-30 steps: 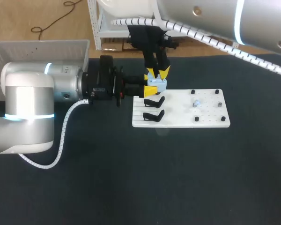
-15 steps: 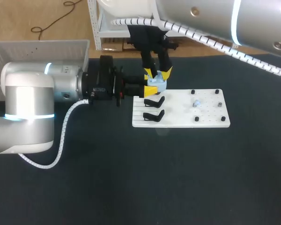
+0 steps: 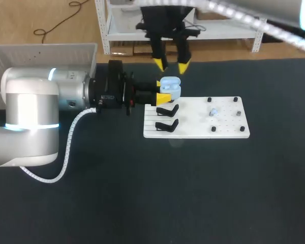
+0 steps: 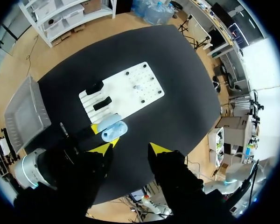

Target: Pick up each earbud case from the left stands, insert the matching earbuds, close the lid, and place the case in the box.

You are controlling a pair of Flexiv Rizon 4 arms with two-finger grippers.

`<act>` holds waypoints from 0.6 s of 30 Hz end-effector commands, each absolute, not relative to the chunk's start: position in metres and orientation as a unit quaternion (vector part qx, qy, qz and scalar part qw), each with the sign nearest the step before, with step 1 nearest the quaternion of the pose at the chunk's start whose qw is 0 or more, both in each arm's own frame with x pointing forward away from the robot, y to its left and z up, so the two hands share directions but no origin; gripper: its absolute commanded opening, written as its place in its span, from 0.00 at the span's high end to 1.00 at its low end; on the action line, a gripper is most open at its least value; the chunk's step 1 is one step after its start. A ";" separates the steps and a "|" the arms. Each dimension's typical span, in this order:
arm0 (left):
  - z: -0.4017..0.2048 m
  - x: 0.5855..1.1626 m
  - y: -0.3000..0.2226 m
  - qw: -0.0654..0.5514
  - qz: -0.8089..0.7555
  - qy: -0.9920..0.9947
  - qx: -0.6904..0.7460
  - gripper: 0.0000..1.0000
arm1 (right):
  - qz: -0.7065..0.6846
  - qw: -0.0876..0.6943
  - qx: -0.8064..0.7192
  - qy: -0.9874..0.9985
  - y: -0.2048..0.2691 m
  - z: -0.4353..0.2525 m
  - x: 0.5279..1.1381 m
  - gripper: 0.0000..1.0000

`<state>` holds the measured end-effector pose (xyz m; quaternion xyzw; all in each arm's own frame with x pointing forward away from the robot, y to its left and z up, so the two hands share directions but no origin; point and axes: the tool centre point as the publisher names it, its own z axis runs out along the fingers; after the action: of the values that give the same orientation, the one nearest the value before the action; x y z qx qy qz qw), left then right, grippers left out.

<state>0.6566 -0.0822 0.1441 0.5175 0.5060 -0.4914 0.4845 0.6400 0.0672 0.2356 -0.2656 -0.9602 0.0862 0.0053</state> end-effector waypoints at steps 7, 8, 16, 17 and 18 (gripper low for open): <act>0.143 0.656 -0.082 0.486 -0.490 0.506 0.517 1.00 | -0.201 -0.132 -0.221 -0.945 -0.047 0.221 0.605 0.52; 0.143 0.656 -0.082 0.486 -0.490 0.506 0.517 1.00 | -0.206 -0.134 -0.217 -0.945 -0.053 0.218 0.605 0.52; 0.143 0.656 -0.082 0.486 -0.490 0.506 0.517 1.00 | -0.259 -0.139 -0.198 -0.935 -0.073 0.202 0.609 0.42; 0.143 0.656 -0.082 0.486 -0.490 0.506 0.517 1.00 | -0.264 -0.136 -0.196 -0.934 -0.074 0.199 0.610 0.38; 0.143 0.656 -0.082 0.486 -0.490 0.506 0.517 1.00 | -0.268 -0.132 -0.195 -0.934 -0.075 0.194 0.612 0.34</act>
<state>0.6565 -0.0822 0.1440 0.5175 0.5060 -0.4913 0.4845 0.6226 -0.0525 0.2013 -0.2268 -0.9711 0.0455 -0.0585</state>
